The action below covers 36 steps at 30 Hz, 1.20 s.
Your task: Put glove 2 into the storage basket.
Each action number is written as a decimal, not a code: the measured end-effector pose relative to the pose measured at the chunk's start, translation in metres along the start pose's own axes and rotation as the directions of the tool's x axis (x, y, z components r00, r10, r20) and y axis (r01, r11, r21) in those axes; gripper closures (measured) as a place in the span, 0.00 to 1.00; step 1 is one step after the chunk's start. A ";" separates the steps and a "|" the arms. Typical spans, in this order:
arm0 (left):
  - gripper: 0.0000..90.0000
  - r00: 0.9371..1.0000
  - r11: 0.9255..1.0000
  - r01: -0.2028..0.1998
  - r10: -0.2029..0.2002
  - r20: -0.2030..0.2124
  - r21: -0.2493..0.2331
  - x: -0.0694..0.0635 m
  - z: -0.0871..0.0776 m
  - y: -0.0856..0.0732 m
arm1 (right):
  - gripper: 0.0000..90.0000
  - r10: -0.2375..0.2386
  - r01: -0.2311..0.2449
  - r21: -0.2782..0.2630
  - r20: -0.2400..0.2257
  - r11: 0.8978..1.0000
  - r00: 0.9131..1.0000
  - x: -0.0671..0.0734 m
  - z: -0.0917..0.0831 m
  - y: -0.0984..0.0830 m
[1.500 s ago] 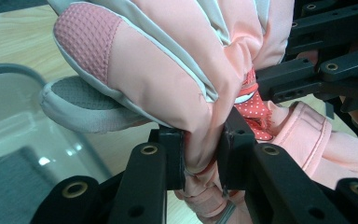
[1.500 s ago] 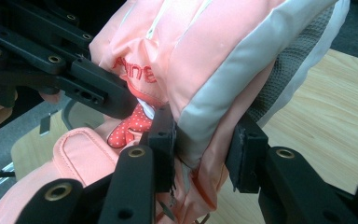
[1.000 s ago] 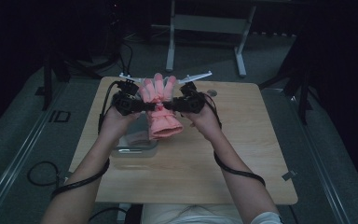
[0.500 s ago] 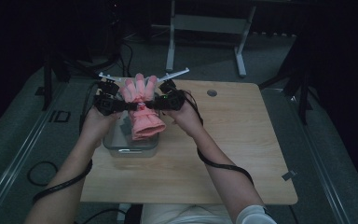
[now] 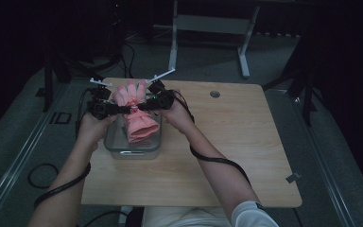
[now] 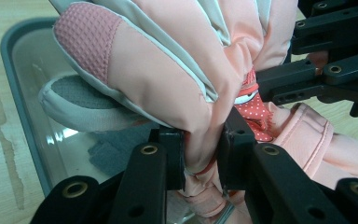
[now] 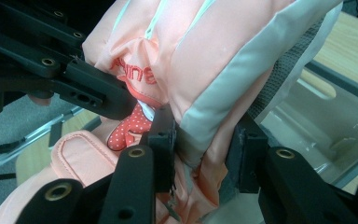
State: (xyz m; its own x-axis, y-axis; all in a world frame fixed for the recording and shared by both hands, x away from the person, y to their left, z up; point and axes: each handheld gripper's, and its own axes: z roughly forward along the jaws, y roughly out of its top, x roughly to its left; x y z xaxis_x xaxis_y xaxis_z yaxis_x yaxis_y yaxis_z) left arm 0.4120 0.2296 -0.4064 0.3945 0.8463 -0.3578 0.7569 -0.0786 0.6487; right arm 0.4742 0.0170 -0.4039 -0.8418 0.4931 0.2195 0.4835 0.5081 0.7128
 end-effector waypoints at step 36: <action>0.80 0.995 0.982 0.104 -0.102 -0.023 0.155 0.034 0.067 -0.026 | 0.72 0.112 -0.113 0.160 0.013 0.981 0.994 -0.032 0.064 -0.039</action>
State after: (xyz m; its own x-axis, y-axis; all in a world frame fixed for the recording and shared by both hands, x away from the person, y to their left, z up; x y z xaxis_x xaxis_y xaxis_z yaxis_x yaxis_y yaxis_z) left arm 0.4411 0.2250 -0.4805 0.3036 0.8617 -0.4066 0.8656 -0.0711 0.4957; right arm 0.4975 0.0266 -0.4807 -0.7792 0.5558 0.2897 0.6075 0.5558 0.5675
